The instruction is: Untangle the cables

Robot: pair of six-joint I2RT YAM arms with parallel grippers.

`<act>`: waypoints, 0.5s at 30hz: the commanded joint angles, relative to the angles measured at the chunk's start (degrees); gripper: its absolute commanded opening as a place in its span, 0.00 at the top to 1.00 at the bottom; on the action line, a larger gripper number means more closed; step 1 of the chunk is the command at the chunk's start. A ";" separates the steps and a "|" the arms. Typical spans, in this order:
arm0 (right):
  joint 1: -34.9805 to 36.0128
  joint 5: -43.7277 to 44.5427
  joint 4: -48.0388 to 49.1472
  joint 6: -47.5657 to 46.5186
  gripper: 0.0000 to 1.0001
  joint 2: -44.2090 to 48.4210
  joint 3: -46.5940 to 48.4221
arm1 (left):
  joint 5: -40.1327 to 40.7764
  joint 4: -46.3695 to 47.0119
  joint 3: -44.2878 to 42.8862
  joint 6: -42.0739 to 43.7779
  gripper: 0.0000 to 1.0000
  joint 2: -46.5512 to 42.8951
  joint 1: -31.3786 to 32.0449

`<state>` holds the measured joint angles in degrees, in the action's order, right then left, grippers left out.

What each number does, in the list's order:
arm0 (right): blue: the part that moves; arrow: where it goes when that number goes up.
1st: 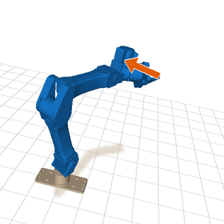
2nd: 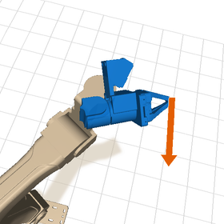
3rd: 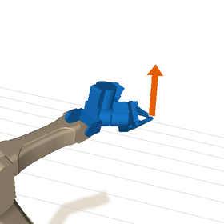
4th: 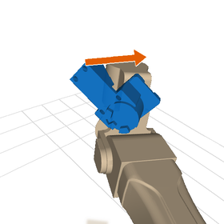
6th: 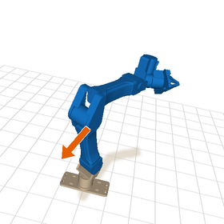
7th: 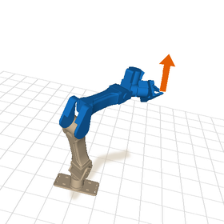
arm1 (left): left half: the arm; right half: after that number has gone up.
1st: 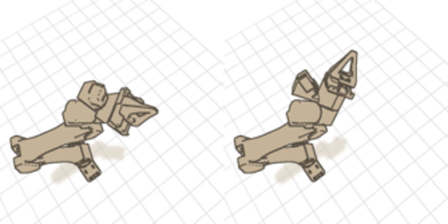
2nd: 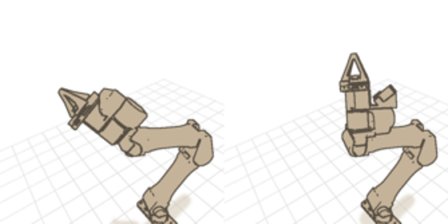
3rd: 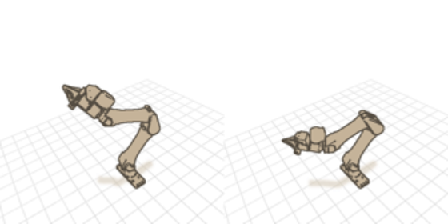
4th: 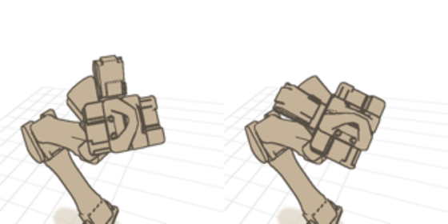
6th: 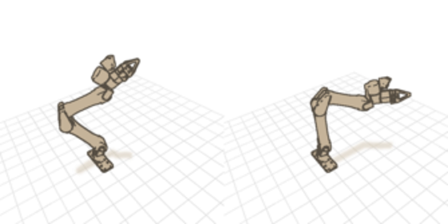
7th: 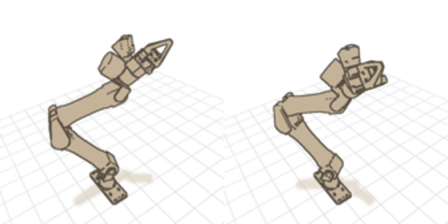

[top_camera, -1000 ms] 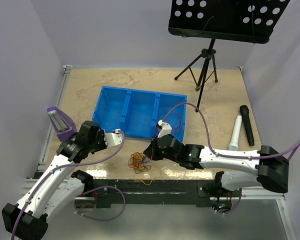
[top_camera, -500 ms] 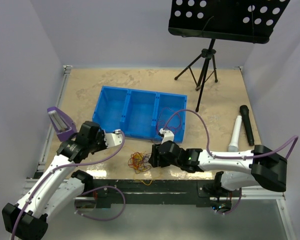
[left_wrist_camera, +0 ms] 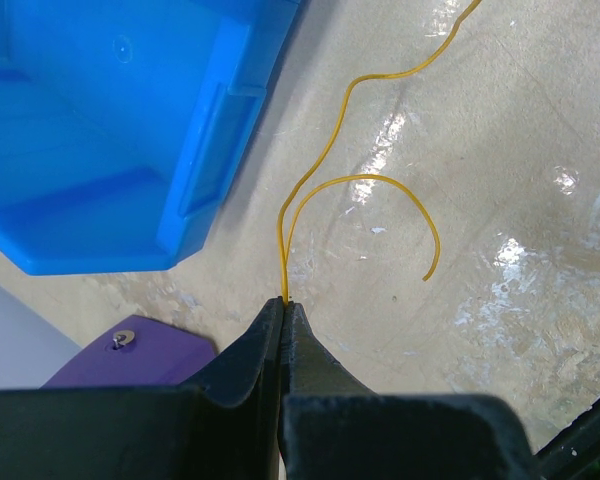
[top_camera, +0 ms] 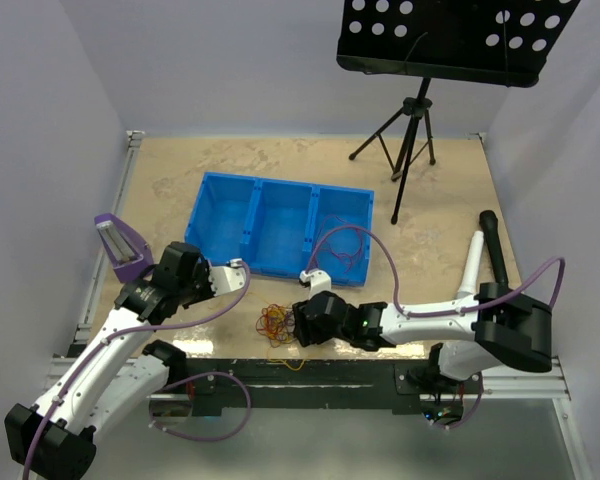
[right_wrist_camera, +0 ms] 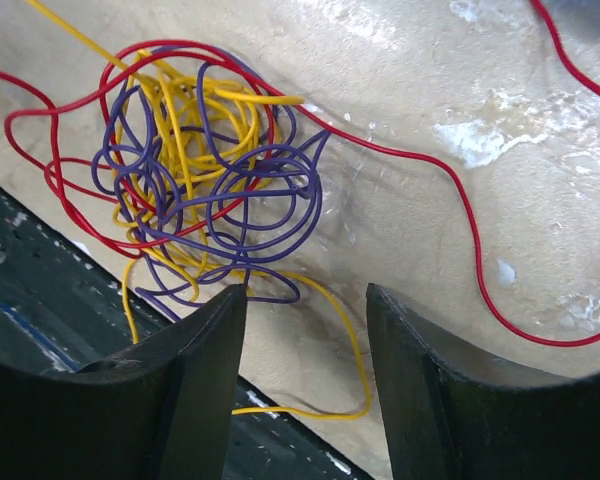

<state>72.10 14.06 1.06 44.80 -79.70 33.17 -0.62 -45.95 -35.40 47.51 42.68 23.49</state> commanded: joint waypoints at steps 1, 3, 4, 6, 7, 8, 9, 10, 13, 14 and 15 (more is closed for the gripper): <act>1.55 4.21 1.49 -3.92 0.45 -0.98 4.44 | 0.18 0.60 -0.02 -0.22 1.00 -0.40 -0.19; 2.17 6.31 1.31 -4.63 0.45 -1.68 5.50 | 0.01 0.69 -0.02 -0.40 1.00 -0.40 -0.19; 2.61 7.37 1.31 -4.80 0.46 -2.03 5.85 | -0.08 0.69 -0.02 -0.48 1.00 -0.31 -0.19; 3.75 9.74 1.23 -5.07 0.46 -2.65 7.08 | -0.26 0.69 -0.02 -0.57 1.00 -0.31 -0.19; 4.28 10.71 1.23 -5.33 0.46 -3.09 7.61 | -0.34 0.69 -0.02 -0.57 1.00 -0.23 -0.19; 4.46 11.42 1.23 -5.68 0.46 -3.70 8.14 | -0.26 0.69 0.06 -0.57 1.00 -0.31 -0.19; 4.63 12.12 1.14 -6.03 0.46 -4.14 8.58 | -0.26 0.69 0.07 -0.49 1.00 -0.40 -0.19; 4.81 12.65 1.31 -6.30 0.46 -4.84 8.93 | -0.17 0.69 0.15 -0.48 1.00 -0.40 -0.19; 5.07 13.79 1.40 -7.18 0.47 -6.78 9.72 | 0.01 0.69 0.50 -0.22 1.00 -0.93 -0.19; 5.25 14.14 1.66 -7.53 0.48 -7.13 9.81 | 0.18 0.69 0.59 -0.22 1.00 -1.01 -0.19; 5.34 14.15 1.93 -7.53 0.48 -7.74 9.81 | 0.10 0.69 0.68 -0.13 1.00 -1.19 -0.19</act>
<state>76.93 24.36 1.41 39.33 -85.84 40.97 -0.62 -45.93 -35.22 47.51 42.39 23.49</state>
